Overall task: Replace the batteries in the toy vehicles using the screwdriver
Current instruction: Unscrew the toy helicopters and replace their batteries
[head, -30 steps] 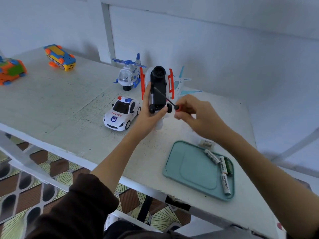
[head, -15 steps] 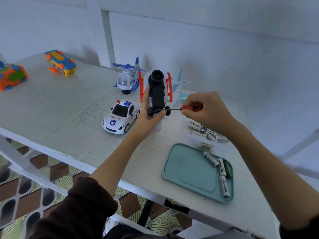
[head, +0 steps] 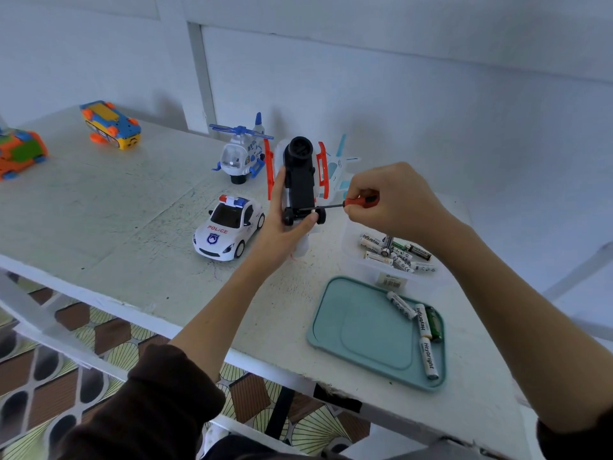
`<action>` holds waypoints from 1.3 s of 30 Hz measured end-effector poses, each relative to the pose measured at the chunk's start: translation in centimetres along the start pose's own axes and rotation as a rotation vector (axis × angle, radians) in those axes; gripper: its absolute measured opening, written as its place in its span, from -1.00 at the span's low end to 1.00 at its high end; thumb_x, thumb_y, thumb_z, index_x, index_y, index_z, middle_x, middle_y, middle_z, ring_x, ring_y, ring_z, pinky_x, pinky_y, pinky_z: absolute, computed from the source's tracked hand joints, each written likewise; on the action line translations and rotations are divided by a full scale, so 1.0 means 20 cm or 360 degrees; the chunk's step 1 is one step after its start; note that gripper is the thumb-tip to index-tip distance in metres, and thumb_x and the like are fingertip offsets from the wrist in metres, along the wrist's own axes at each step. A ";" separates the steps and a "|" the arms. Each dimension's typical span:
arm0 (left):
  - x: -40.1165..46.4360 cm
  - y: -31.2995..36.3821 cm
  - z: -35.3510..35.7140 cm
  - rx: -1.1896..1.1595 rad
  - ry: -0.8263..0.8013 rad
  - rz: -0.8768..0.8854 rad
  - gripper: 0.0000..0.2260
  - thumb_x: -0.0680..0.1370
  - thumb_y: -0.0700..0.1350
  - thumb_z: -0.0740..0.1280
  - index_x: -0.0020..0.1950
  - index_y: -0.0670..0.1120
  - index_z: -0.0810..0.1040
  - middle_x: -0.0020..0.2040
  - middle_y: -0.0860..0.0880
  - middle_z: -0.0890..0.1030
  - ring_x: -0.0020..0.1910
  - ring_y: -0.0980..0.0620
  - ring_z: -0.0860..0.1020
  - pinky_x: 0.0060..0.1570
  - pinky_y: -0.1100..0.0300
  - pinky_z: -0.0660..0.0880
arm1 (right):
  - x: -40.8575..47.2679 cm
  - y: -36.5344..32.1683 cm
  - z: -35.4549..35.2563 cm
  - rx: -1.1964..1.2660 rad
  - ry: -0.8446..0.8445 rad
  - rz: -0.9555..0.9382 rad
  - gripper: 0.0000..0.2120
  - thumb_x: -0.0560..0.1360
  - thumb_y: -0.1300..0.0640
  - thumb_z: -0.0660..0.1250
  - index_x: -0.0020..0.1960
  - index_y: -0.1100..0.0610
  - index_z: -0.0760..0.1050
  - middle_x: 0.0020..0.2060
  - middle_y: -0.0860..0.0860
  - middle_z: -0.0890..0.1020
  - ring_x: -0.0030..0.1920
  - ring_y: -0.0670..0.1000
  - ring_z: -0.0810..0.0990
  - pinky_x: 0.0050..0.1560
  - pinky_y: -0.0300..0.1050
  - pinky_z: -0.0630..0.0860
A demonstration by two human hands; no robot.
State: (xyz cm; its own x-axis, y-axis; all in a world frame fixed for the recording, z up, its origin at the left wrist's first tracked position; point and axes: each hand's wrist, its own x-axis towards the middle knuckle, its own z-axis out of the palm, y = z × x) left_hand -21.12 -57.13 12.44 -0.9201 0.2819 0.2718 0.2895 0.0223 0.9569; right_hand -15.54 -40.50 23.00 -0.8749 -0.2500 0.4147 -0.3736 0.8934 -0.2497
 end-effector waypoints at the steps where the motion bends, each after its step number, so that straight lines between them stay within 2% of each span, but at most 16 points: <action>1: 0.00 0.00 0.00 0.0003 -0.0003 -0.0001 -0.28 0.56 -0.28 0.30 0.50 0.15 -0.06 0.18 0.38 0.35 0.00 0.45 0.51 -0.13 0.50 0.44 | 0.01 -0.01 -0.01 -0.0063 -0.0021 -0.0011 -0.93 0.33 0.20 0.33 -0.32 0.16 0.55 -0.47 -0.02 0.51 -0.42 -0.10 0.37 -0.36 -0.29 0.25; 3: 0.00 -0.01 -0.01 0.0018 -0.0005 -0.0001 -0.28 0.56 -0.26 0.31 0.47 0.23 -0.05 0.20 0.37 0.38 0.07 0.38 0.52 -0.04 0.42 0.48 | 0.02 -0.03 -0.03 -0.0177 -0.0051 -0.0046 -0.93 0.32 0.19 0.31 -0.33 0.14 0.52 -0.46 -0.06 0.47 -0.38 -0.02 0.39 -0.37 -0.29 0.21; 5: 0.01 -0.02 -0.01 0.0038 0.0006 -0.0007 -0.29 0.56 -0.22 0.32 0.43 0.31 -0.04 0.23 0.36 0.40 0.18 0.26 0.51 0.16 0.23 0.48 | 0.03 -0.05 -0.04 -0.0240 -0.0063 -0.0076 -0.91 0.30 0.19 0.29 -0.37 0.10 0.44 -0.48 -0.07 0.40 -0.37 0.01 0.37 -0.38 -0.27 0.18; 7: 0.00 -0.01 -0.01 0.0046 0.0017 -0.0005 -0.30 0.56 -0.21 0.33 0.42 0.33 -0.02 0.27 0.33 0.41 0.25 0.16 0.49 0.27 0.05 0.44 | 0.04 -0.06 -0.04 -0.0266 -0.0076 -0.0098 -0.83 0.30 0.19 0.27 -0.42 0.05 0.33 -0.51 -0.08 0.32 -0.43 -0.03 0.29 -0.40 -0.26 0.13; 8: 0.00 -0.01 -0.01 0.0048 0.0018 -0.0003 -0.30 0.56 -0.20 0.33 0.42 0.33 -0.02 0.29 0.30 0.40 0.24 0.16 0.49 0.27 0.03 0.44 | 0.04 -0.07 -0.04 -0.0272 -0.0076 -0.0111 -0.78 0.30 0.19 0.27 -0.44 0.03 0.27 -0.52 -0.09 0.29 -0.46 -0.07 0.25 -0.40 -0.27 0.10; 10: 0.01 -0.01 0.00 0.0041 0.0023 0.0001 -0.30 0.57 -0.21 0.33 0.45 0.29 -0.02 0.31 0.28 0.37 0.21 0.25 0.50 0.22 0.17 0.47 | 0.03 -0.06 -0.03 -0.0280 -0.0057 -0.0147 -0.71 0.29 0.20 0.26 -0.46 0.00 0.19 -0.54 -0.10 0.25 -0.48 -0.14 0.19 -0.40 -0.27 0.07; 13: 0.01 -0.01 0.00 0.0052 0.0028 0.0014 -0.31 0.57 -0.20 0.32 0.44 0.27 -0.03 0.26 0.39 0.34 0.13 0.42 0.47 0.07 0.46 0.44 | 0.02 -0.05 -0.01 -0.0295 -0.0042 -0.0198 -0.77 0.29 0.21 0.24 -0.44 0.05 0.23 -0.55 -0.12 0.22 -0.50 -0.16 0.15 -0.40 -0.28 0.07; 18: 0.01 -0.01 0.00 0.0059 0.0030 0.0012 -0.31 0.57 -0.20 0.31 0.43 0.27 -0.05 0.19 0.49 0.34 0.09 0.46 0.48 0.08 0.42 0.45 | 0.03 -0.05 0.00 -0.0343 0.0016 -0.0272 -0.78 0.27 0.20 0.22 -0.44 0.04 0.20 -0.56 -0.13 0.19 -0.51 -0.17 0.11 -0.39 -0.30 0.03; 23: 0.01 -0.01 0.01 0.0050 0.0040 0.0033 -0.31 0.58 -0.23 0.30 0.46 0.21 -0.06 0.24 0.39 0.32 0.06 0.48 0.47 -0.03 0.52 0.40 | 0.01 -0.05 0.03 -0.0329 0.0198 -0.0385 -0.77 0.21 0.20 0.21 -0.44 0.03 0.15 -0.57 -0.17 0.08 -0.52 -0.25 0.02 -0.39 -0.38 -0.02; 26: 0.02 -0.03 0.01 0.0088 0.0050 0.0040 -0.30 0.57 -0.19 0.32 0.47 0.24 -0.05 0.26 0.39 0.35 0.11 0.39 0.49 0.08 0.40 0.44 | 0.00 -0.05 0.03 -0.0338 0.0221 -0.0400 -0.78 0.19 0.19 0.21 -0.44 0.03 0.15 -0.57 -0.17 0.07 -0.51 -0.26 0.01 -0.40 -0.38 -0.02; 29: 0.02 -0.03 0.01 0.0125 0.0050 0.0045 -0.29 0.53 -0.08 0.35 0.47 0.31 -0.03 0.31 0.34 0.39 0.21 0.17 0.52 0.25 0.08 0.45 | 0.00 -0.06 0.02 -0.0376 0.0223 -0.0412 -0.78 0.18 0.19 0.21 -0.45 0.04 0.14 -0.57 -0.15 0.05 -0.51 -0.25 -0.02 -0.40 -0.37 -0.03; 31: 0.02 -0.03 0.02 0.0122 0.0058 0.0052 -0.28 0.50 -0.03 0.36 0.47 0.32 -0.02 0.31 0.33 0.41 0.21 0.12 0.53 0.27 -0.04 0.44 | 0.00 -0.07 0.02 -0.0401 0.0211 -0.0422 -0.79 0.18 0.19 0.20 -0.45 0.05 0.14 -0.58 -0.13 0.07 -0.52 -0.23 -0.03 -0.40 -0.38 -0.04; 35: 0.02 -0.03 0.03 0.0109 0.0066 0.0061 -0.28 0.48 -0.04 0.36 0.47 0.30 -0.01 0.32 0.30 0.41 0.21 0.18 0.52 0.28 -0.03 0.44 | -0.01 -0.09 0.01 -0.0440 0.0282 -0.0470 -0.78 0.15 0.21 0.21 -0.46 0.07 0.14 -0.57 -0.11 0.17 -0.54 -0.20 -0.06 -0.39 -0.40 -0.06; 39: 0.03 -0.04 0.03 0.0104 0.0058 0.0065 -0.27 0.48 -0.05 0.36 0.49 0.26 0.00 0.29 0.41 0.37 0.21 0.21 0.51 0.27 0.04 0.44 | -0.03 -0.10 0.01 -0.0408 0.0276 -0.0490 -0.75 0.14 0.22 0.23 -0.44 0.06 0.13 -0.55 -0.13 0.09 -0.54 -0.05 0.05 -0.43 -0.41 -0.04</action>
State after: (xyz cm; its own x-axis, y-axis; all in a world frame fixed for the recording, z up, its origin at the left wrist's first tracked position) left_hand -21.72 -56.43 11.83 -0.9158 0.2487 0.3153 0.3425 0.0741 0.9366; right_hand -14.31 -42.25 23.10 -0.6619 -0.4722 0.5821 -0.5012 0.8563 0.1248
